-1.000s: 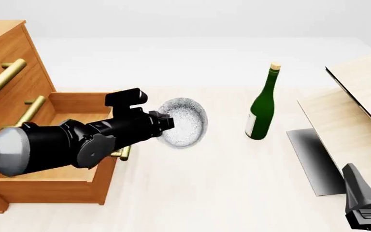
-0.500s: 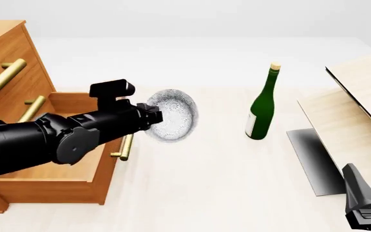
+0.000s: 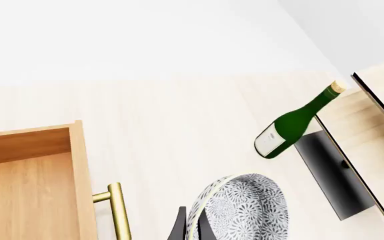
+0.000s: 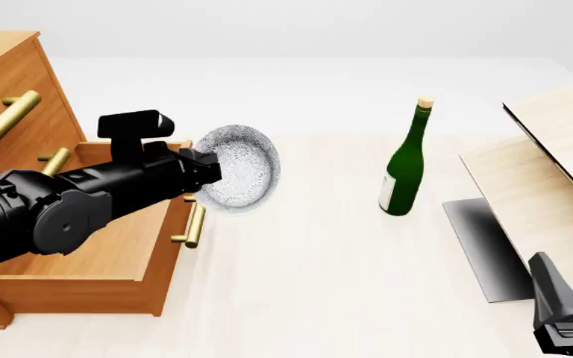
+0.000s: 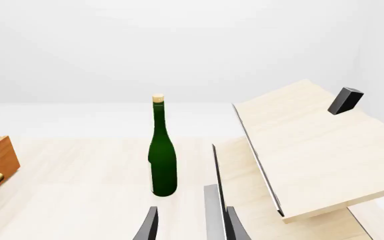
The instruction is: Put the bowl in the bottom drawer of the cabinet and close it.
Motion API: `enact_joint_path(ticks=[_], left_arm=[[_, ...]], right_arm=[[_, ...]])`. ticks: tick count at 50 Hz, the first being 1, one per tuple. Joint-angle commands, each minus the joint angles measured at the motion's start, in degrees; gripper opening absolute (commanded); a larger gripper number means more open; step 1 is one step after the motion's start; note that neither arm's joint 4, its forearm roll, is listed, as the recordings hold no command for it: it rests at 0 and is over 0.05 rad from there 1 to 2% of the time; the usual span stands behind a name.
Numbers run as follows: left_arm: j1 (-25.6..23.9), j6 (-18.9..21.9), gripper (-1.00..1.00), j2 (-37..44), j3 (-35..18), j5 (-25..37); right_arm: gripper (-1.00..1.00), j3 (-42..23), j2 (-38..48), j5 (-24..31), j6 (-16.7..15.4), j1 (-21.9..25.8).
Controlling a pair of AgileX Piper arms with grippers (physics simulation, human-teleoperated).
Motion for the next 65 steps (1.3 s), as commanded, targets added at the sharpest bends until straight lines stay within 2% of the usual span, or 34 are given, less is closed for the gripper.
enact_joint_path(ticks=[1,27,38,39,49,65], left_arm=[[1.66,1.21,-1.00,-3.74,1.11,1.15],[6.84,3.97,-1.00,-11.12,3.47,4.92],[10.84,6.91,-1.00,-14.35,4.64,6.99],[11.50,8.49,-1.00,-14.60,4.61,7.62],[14.56,7.77,-1.00,-16.36,5.87,8.12],[19.97,9.09,-1.00,-19.26,7.38,9.59]], right_arm=[[1.00,0.00,0.00,0.00,0.00,0.00],[1.00,0.00,0.00,0.00,0.00,0.00],[1.00,0.00,0.01,0.00,0.00,0.00],[1.00,0.00,-0.01,0.00,0.00,0.01],[1.00,0.00,0.01,0.00,0.00,0.00],[1.00,0.00,-0.01,0.00,-0.01,0.00]])
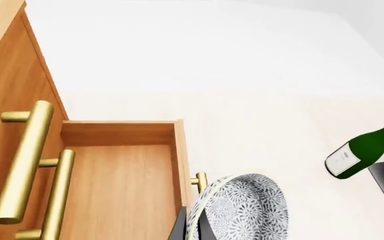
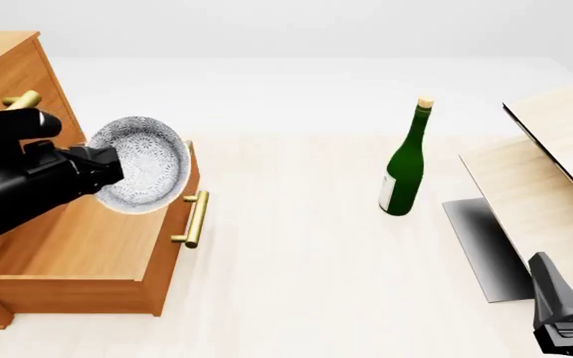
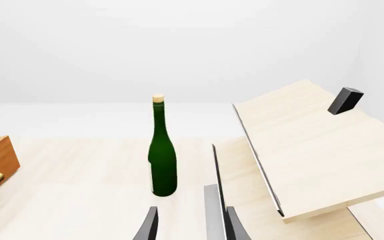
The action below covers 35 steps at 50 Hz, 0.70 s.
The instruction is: Put the bowl in the bottom drawer of the cabinet and close it.
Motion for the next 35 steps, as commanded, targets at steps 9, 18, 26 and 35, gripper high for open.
enact_joint_path(ticks=[9,18,26,35], left_arm=[[5.65,3.26,-1.00,-2.88,1.17,1.64],[7.52,4.27,-1.00,-2.58,2.34,0.94],[9.58,5.60,-1.00,-1.77,2.90,0.28],[12.15,7.19,-1.00,-0.20,3.47,-1.29]], right_arm=[[1.00,0.00,0.00,0.00,0.00,0.01],[1.00,0.00,0.00,0.00,-0.01,0.00],[1.00,0.00,0.00,0.00,0.00,0.00],[1.00,0.00,-0.01,0.00,0.00,0.00]])
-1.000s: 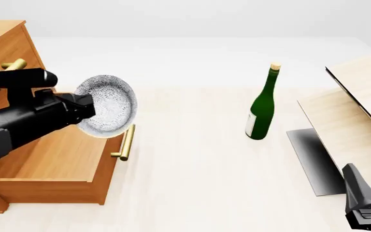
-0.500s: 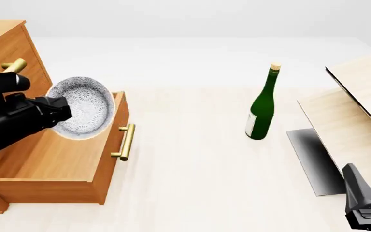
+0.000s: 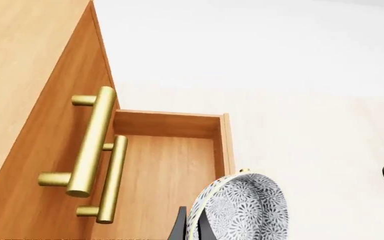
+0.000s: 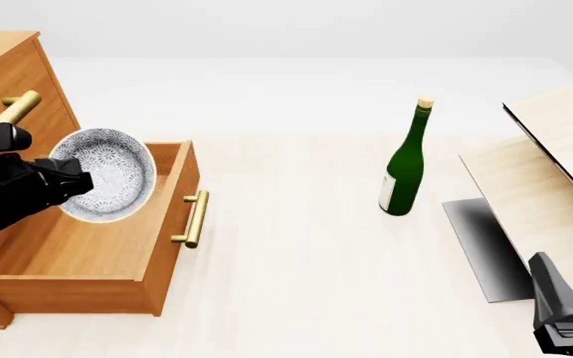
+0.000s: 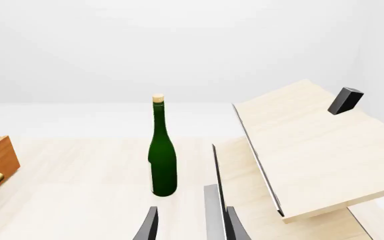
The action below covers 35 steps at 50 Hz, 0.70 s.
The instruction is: Put the bowl in the bottom drawer of the cabinet and close it.
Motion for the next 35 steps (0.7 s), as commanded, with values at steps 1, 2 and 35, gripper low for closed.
enact_joint_path(ticks=[1,2,35], left_arm=[[3.18,2.23,-1.00,1.35,0.58,-1.66],[3.47,2.36,-1.00,1.60,0.63,-1.81],[6.21,2.79,-1.00,8.73,3.11,-8.86]], right_arm=[[1.00,0.00,0.00,0.00,-0.01,-0.01],[1.00,0.00,0.00,0.00,-0.01,0.00],[1.00,0.00,0.00,0.00,0.01,-0.01]])
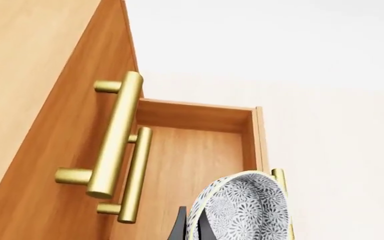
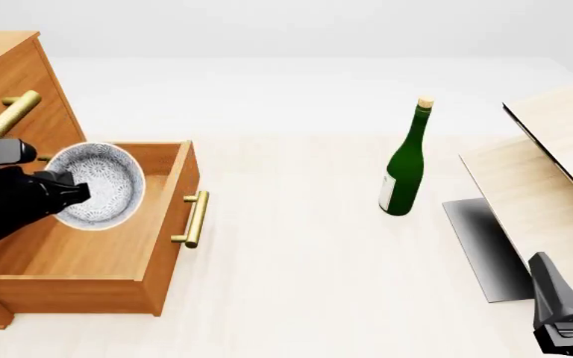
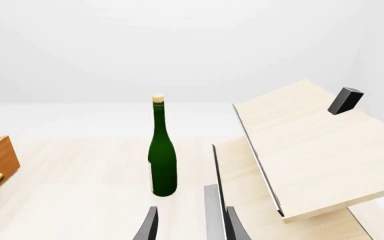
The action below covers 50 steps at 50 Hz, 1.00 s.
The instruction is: Put the bowl in the bottom drawer of the cabinet and close it.
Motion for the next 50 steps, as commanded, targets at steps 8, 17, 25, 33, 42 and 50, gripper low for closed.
enact_joint_path(ticks=[8,17,25,33,42,50], left_arm=[[1.00,-0.11,-1.00,4.48,0.56,-3.92],[0.98,-0.44,-1.00,6.73,0.92,-5.58],[1.19,-0.58,-1.00,7.91,1.22,-6.58],[1.81,0.02,-1.00,8.65,1.74,-7.35],[2.12,-0.38,-1.00,9.36,2.26,-8.14],[2.52,-0.24,-1.00,10.37,2.68,-9.09]], right_arm=[[1.00,0.00,0.00,0.00,-0.01,0.00],[1.00,0.00,0.00,0.00,0.00,0.00],[1.00,0.00,0.00,0.00,0.00,0.00],[1.00,0.00,0.00,0.00,0.00,0.00],[1.00,0.00,0.00,0.00,0.00,0.00],[1.00,0.00,0.00,0.00,0.01,-0.01]])
